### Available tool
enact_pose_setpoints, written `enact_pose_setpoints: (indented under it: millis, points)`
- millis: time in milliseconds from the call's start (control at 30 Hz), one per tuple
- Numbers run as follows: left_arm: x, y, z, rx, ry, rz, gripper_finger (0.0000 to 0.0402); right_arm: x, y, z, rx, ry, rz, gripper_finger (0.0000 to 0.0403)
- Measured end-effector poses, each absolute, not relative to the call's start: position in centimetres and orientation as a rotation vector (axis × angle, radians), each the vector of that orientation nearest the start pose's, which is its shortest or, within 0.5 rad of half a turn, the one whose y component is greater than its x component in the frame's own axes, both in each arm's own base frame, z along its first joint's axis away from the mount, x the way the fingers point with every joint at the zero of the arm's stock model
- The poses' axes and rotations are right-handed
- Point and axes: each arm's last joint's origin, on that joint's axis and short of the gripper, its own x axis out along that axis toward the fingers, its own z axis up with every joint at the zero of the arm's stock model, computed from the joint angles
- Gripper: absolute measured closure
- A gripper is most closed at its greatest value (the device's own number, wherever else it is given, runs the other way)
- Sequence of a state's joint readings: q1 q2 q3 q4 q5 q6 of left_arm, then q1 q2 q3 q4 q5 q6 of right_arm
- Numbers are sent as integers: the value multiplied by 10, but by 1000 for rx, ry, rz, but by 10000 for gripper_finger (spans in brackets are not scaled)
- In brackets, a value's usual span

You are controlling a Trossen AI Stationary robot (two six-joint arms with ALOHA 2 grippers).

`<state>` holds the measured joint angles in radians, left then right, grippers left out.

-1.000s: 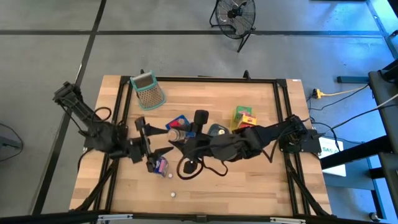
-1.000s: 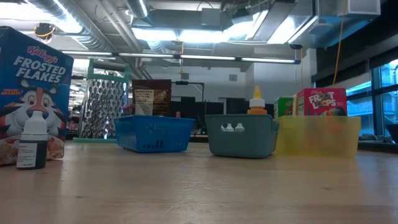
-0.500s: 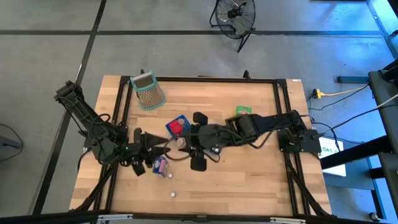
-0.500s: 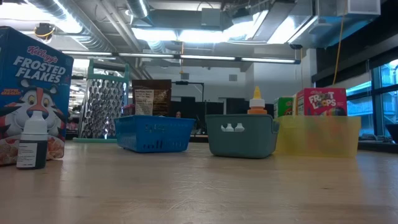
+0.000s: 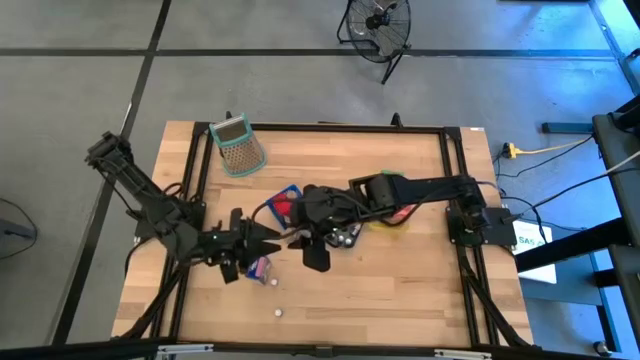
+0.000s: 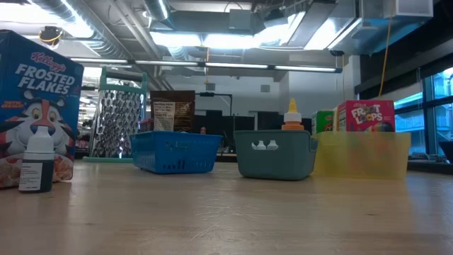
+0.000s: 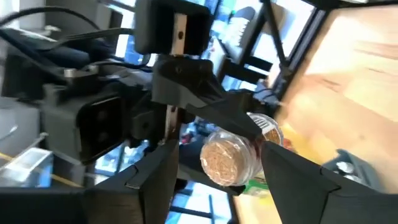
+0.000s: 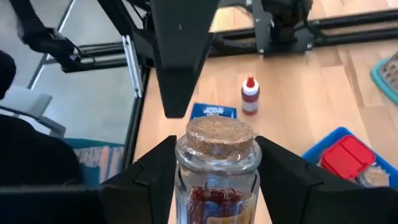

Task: Pick & Place Kitchen Items
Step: Put the brown seasoning bottle into the blue bin

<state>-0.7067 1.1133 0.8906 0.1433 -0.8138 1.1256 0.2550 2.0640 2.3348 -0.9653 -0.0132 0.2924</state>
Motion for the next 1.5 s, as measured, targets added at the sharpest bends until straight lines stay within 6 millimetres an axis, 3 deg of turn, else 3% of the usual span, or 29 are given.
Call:
enact_pose_setpoints:
  millis: [233,600,1500]
  points:
    - [204,-135,333,1149,136,25,182,434,109,385,203,758,171,216]
    - [212,-123,324,1142,185,-78,190,436,110,383,208,769,205,216]
    - [237,-95,317,1070,115,-337,190,438,104,376,219,811,220,218]
